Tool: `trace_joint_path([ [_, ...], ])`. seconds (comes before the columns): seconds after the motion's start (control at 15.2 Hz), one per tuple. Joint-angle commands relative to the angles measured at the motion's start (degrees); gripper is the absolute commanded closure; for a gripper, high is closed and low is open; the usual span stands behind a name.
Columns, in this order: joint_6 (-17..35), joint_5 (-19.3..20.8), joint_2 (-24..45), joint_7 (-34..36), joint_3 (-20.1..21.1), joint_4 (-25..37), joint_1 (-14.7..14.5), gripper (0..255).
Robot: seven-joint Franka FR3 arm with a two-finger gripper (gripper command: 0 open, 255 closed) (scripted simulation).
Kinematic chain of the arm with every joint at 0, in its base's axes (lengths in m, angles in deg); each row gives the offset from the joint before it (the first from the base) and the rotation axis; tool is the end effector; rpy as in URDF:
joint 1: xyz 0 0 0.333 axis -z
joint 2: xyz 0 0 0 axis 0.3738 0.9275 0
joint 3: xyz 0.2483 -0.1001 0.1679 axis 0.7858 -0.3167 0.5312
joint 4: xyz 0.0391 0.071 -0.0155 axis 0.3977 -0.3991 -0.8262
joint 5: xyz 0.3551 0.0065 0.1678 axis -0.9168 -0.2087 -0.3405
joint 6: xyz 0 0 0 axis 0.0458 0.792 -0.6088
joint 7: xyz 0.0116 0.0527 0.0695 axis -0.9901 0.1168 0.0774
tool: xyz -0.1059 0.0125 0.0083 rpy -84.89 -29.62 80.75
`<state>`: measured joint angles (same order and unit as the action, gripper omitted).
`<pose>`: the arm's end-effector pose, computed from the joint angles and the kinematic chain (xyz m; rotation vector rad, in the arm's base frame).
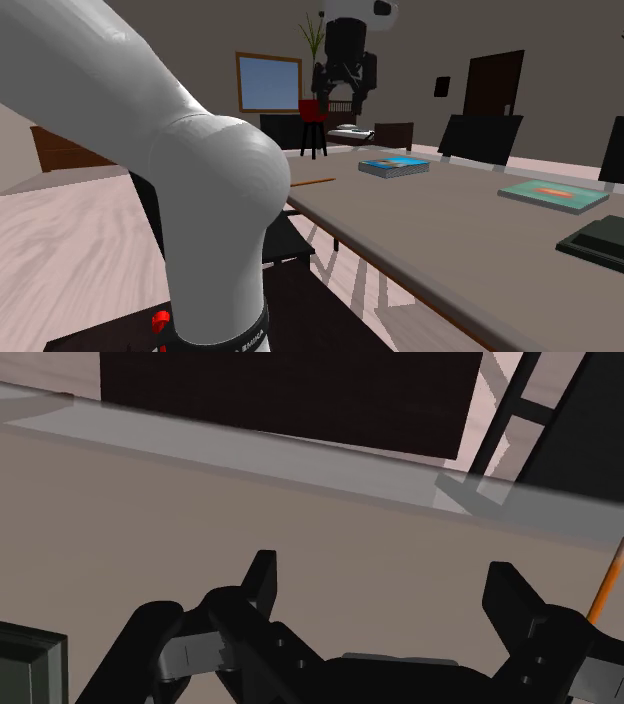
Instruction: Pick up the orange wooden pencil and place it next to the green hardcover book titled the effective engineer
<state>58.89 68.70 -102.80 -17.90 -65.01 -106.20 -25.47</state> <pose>0.2888 0.1135 0.5450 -3.1312 -0.1816 0.1489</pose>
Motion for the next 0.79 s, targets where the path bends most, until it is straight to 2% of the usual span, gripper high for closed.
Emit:
trace_joint_path([
  [0.0,2.3,-1.2,1.7,3.5,3.3,-0.1,-0.4,0],
  [0.4,9.4,-3.2,9.3,14.0,13.7,1.7,-0.7,0],
  [0.73,15.0,-1.6,18.6,23.9,22.6,5.6,0.8,0],
])
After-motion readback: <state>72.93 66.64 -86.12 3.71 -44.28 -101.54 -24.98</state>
